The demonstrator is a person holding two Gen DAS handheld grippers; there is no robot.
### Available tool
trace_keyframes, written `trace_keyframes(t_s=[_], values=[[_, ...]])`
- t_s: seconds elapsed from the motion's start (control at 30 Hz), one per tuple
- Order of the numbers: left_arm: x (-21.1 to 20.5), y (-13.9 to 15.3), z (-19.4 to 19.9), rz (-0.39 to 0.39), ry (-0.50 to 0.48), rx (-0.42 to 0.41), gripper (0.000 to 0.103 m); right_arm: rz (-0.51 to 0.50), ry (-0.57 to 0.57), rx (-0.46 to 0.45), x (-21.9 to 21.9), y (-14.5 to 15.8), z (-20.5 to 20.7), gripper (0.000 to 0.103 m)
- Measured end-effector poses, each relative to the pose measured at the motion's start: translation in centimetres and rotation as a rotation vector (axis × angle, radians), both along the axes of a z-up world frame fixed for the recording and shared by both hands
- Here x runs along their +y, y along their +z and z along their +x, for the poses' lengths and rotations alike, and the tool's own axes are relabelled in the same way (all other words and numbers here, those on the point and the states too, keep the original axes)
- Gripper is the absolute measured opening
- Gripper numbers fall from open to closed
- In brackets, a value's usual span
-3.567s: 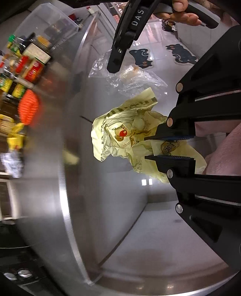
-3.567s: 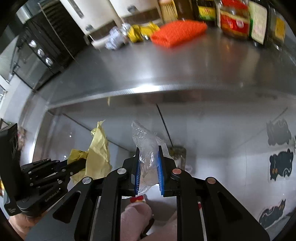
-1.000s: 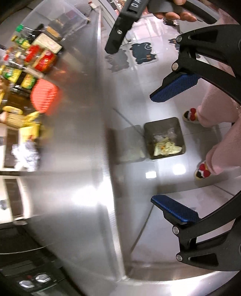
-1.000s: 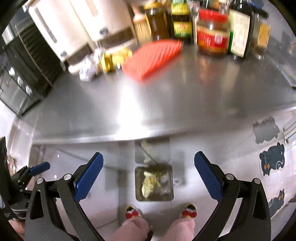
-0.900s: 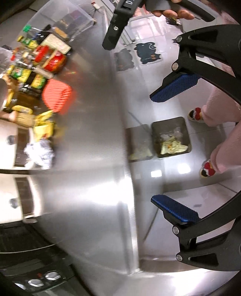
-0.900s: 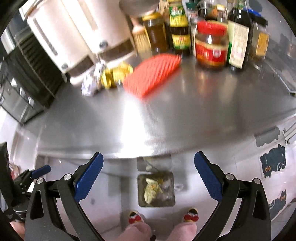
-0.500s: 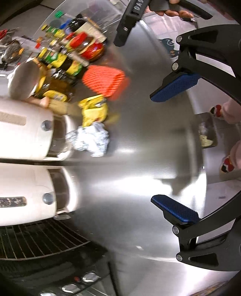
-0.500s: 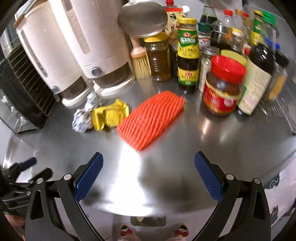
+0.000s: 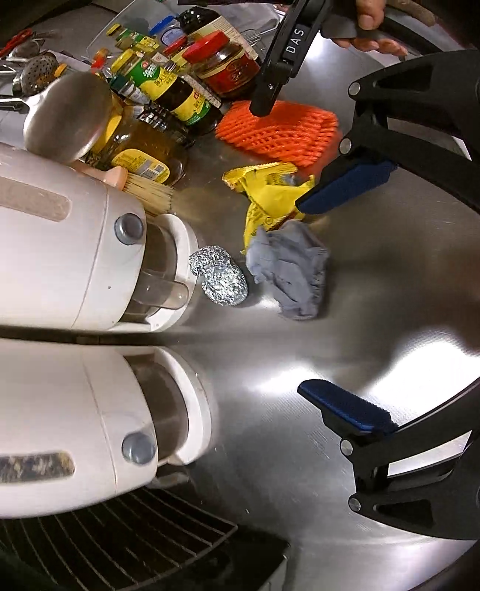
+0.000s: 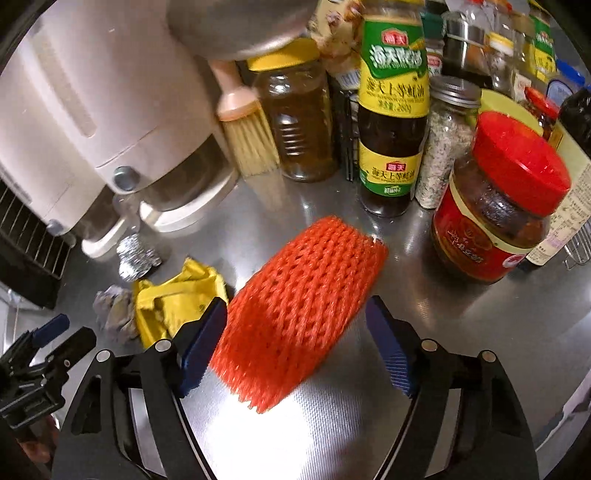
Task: Collect trash
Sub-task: 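Grasp the grey crumpled paper with the left tool while the right tool grasps the orange foam net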
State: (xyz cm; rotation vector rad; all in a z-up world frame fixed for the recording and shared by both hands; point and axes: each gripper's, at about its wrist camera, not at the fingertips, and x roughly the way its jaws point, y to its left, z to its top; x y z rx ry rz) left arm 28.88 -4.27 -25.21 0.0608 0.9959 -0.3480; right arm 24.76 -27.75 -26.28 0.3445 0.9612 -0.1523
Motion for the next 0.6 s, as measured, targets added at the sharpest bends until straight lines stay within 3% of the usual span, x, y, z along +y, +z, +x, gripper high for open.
trace_keyframes(t_s=[0.23,0.3,0.4,0.53,0.6], values=[[-1.5,-2.4,1.8,0.01,-0.054,0.043,0.082,0.023,-0.024,0.04,-0.5,-1.2,1.3,0.074],[-1.8,-2.7,2.0,0.011,-0.068,0.05,0.074,0.026,-0.007,0.057,-0.1,-1.6,1.6,0.069],[-2.0,-3.1,2.2,-0.002,-0.085,0.074,0.062,0.007,0.015,0.072,0.6,-2.0,1.8,0.049],[-2.1,-3.2,2.2,-0.019,-0.097,0.078,0.055,-0.028,0.03,0.066,0.7,-1.9,1.3,0.015],[-2.1,-3.1,2.0,-0.021,-0.1,0.077,0.053,-0.039,0.041,0.064,0.7,-1.8,1.0,0.013]])
